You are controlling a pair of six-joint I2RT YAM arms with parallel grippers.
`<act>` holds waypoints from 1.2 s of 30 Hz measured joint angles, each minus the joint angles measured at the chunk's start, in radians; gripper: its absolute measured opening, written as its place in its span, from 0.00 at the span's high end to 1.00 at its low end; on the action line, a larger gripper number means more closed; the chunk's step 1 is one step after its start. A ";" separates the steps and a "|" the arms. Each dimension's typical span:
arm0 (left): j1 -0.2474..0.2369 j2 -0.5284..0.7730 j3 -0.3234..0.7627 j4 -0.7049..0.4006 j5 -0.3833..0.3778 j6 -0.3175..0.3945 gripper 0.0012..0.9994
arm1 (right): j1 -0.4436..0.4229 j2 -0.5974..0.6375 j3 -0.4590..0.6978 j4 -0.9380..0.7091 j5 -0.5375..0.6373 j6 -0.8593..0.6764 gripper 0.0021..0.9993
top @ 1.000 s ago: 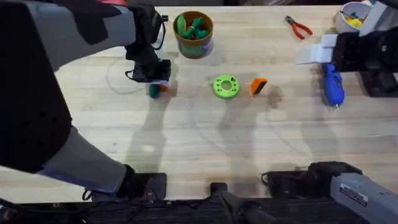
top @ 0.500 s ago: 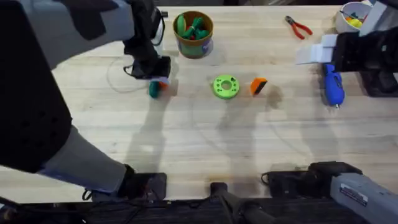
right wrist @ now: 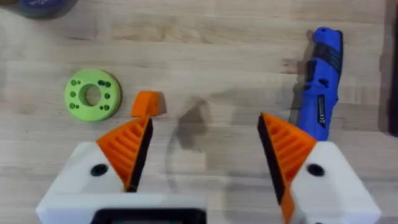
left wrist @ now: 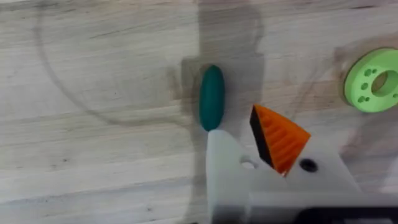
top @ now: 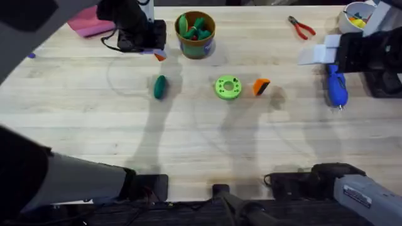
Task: Pick up the gripper from the table and insert it into the empty holder that is missing its gripper. Then pick up a screw, insert it into the mounting hole, and use the screwdriver to tighten it. Finally, clean up the table by picking up the vegetable and placing it into the bucket.
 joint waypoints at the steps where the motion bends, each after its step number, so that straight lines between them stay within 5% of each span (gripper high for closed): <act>1: 0.000 -0.008 0.000 -0.004 0.000 0.000 0.98 | 0.000 0.000 0.000 0.000 0.000 0.000 0.01; 4: 0.000 -0.017 0.000 -0.009 0.000 0.002 0.98 | 0.000 0.000 0.000 0.000 0.000 0.000 0.01; 5: 0.000 -0.017 0.000 -0.011 -0.001 0.006 0.88 | 0.000 0.000 0.000 0.000 0.000 0.000 0.01; 10: 0.000 -0.016 0.000 -0.011 0.000 0.005 0.10 | 0.000 0.000 0.000 0.000 0.000 0.000 0.01; 11: 0.000 -0.016 0.000 -0.011 0.000 0.003 0.04 | 0.000 0.000 0.000 0.000 0.000 0.000 0.01; 31: 0.000 -0.016 0.058 -0.005 0.000 0.003 0.01 | 0.000 0.000 0.000 0.000 0.000 0.000 0.01; 36: 0.000 -0.017 0.087 -0.098 0.000 0.007 0.01 | 0.000 0.000 0.000 0.000 0.000 0.000 0.01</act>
